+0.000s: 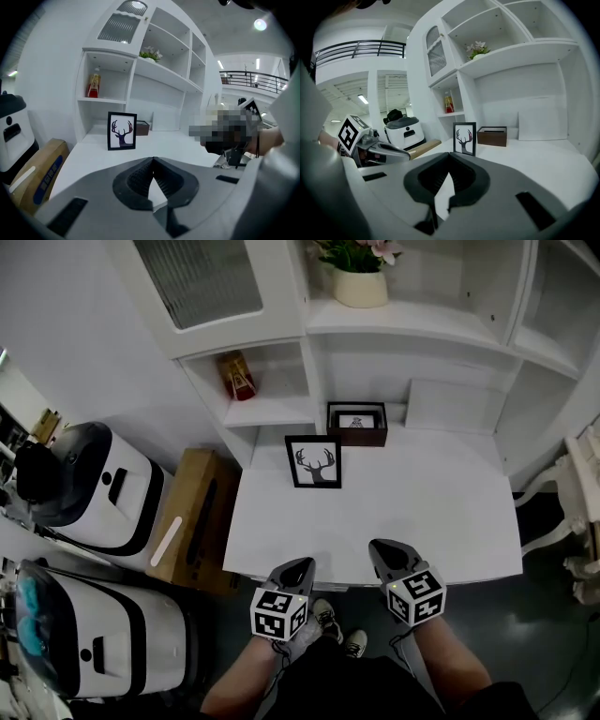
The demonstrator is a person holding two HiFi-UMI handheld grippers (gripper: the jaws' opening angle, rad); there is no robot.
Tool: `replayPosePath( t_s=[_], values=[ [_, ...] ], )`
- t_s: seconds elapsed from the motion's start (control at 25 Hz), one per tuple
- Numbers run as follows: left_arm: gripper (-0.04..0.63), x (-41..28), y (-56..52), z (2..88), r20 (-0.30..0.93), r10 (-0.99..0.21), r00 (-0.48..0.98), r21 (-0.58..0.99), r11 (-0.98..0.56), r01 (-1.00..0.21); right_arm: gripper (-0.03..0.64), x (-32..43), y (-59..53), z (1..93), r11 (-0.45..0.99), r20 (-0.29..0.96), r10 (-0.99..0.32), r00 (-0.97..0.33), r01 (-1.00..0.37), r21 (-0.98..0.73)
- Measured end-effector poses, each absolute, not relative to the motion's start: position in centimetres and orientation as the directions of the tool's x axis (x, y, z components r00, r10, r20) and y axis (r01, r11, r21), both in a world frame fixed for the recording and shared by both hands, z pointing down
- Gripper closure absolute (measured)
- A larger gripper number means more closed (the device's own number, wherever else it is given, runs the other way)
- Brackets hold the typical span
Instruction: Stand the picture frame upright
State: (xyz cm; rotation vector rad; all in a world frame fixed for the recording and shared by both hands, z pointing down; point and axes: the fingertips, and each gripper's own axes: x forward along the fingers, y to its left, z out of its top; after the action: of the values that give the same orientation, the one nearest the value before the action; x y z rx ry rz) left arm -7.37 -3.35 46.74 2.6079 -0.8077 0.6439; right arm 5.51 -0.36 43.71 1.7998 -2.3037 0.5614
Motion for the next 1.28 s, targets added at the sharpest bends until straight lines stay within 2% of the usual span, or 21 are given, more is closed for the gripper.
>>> replayPosePath(
  t_s=[0.68, 1.28],
  values=[
    [0.589, -12.4, 1.2, 47.3, 0.518, -0.423, 0.743, 0.191, -0.790, -0.583, 0.614, 1.2, 4.1, 45.1, 0.148, 0.386, -0.897, -0.217, -0.969, -0.199],
    [0.589, -19.1, 0.2, 47.1, 0.493, -0.267, 0.828, 0.216, -0.884, -0.414, 0.614, -7.6, 4.5, 44.9, -0.034, 0.400, -0.915, -0.047, -0.981, -0.193]
  ],
)
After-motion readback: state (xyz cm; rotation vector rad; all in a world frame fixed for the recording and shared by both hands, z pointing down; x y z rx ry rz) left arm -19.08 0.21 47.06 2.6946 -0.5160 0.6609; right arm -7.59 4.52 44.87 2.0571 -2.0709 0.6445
